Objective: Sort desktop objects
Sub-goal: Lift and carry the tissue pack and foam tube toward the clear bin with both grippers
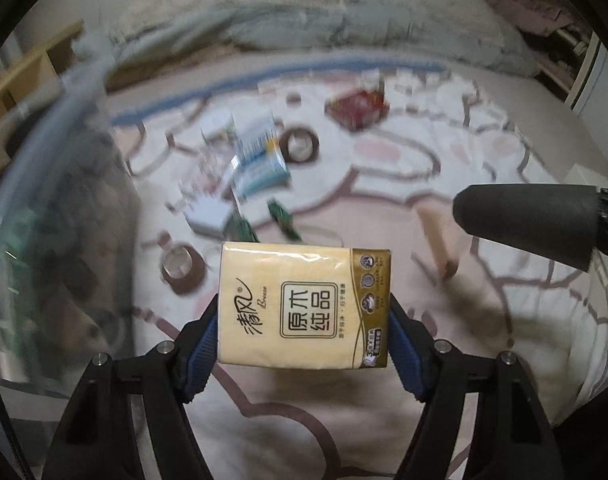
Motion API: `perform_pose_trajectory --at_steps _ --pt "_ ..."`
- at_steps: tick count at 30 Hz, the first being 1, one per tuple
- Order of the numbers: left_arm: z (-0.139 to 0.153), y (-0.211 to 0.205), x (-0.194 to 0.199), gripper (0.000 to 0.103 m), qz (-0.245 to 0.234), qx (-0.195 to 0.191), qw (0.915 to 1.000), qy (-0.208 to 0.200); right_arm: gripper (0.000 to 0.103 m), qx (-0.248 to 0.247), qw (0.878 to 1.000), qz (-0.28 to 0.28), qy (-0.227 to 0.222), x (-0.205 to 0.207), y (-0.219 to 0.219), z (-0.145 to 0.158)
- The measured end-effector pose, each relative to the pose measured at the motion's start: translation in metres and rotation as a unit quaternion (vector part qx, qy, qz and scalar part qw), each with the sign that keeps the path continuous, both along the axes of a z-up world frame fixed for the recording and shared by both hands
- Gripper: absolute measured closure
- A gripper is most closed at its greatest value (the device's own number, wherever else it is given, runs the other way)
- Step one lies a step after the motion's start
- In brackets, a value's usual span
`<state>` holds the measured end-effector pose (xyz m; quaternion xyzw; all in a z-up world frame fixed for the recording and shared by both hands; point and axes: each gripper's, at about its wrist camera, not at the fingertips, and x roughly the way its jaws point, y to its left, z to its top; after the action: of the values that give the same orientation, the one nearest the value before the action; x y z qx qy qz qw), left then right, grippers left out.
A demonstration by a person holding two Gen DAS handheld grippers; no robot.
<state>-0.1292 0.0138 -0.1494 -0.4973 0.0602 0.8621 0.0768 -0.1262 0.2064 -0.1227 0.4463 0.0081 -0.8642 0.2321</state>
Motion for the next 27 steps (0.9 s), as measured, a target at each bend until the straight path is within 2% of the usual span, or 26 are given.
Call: perform_pose_trajectory --at_steps 4,13,23,27 --pt "0.035 -0.009 0.005 0.029 0.000 0.009 0.9988 0.049 0.094 -0.005 0.999 -0.011 0.040 -0.002 -0.005 0.023" --pt "0.092 -0.034 0.013 0.029 0.019 0.031 0.9913 0.127 0.094 -0.030 0.992 -0.031 0.120 -0.003 -0.014 0.067" --pt "0.133 -0.084 0.020 0.029 0.069 0.058 0.9801 0.177 0.094 -0.027 0.979 -0.037 0.200 0.001 -0.050 0.104" --pt "0.148 -0.110 0.024 0.029 0.093 0.060 0.9739 0.198 0.094 -0.034 0.975 -0.035 0.217 -0.001 -0.067 0.114"
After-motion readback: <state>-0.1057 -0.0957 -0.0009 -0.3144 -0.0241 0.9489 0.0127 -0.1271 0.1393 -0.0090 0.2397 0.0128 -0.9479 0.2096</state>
